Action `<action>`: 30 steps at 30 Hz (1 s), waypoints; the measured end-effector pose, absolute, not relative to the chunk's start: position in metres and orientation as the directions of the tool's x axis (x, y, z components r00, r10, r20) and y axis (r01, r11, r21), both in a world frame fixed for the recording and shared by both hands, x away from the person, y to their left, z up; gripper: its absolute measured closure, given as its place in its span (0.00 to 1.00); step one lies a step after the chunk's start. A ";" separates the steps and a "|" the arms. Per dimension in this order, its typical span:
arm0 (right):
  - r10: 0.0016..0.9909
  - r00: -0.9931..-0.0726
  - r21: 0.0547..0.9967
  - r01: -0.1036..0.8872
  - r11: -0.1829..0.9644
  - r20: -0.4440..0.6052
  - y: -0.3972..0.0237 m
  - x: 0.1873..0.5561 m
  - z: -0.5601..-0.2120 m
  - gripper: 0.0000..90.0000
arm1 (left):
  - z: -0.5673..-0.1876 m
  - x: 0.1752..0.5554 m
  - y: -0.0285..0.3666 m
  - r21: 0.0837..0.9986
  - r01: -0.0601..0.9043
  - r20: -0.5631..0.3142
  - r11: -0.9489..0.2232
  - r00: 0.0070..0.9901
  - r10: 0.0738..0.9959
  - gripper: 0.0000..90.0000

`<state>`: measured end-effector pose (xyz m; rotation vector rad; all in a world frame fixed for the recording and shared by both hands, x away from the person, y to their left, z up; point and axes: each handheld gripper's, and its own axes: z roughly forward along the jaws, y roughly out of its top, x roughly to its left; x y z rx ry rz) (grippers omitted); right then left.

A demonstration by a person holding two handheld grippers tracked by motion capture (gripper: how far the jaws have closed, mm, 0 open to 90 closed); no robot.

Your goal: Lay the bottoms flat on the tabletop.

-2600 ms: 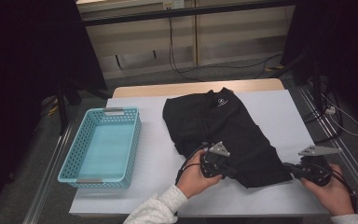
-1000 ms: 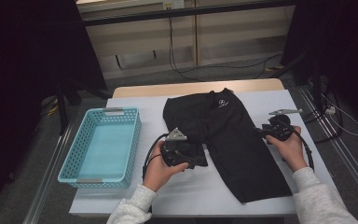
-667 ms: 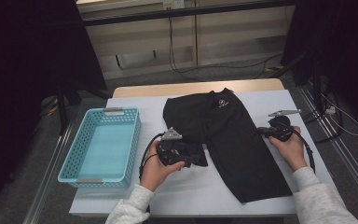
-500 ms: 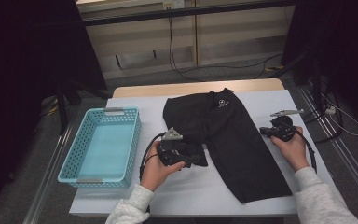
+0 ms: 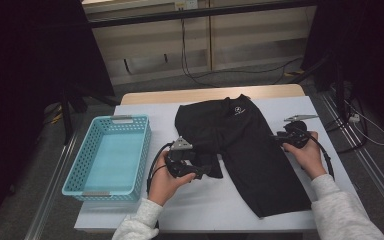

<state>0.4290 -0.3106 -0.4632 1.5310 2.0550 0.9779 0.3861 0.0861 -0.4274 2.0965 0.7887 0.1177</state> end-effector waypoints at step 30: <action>0.941 -0.315 0.722 0.679 0.131 0.125 -0.329 0.424 -0.463 1.00 | -0.429 0.388 0.091 0.759 0.498 -0.185 -0.420 0.783 0.594 0.20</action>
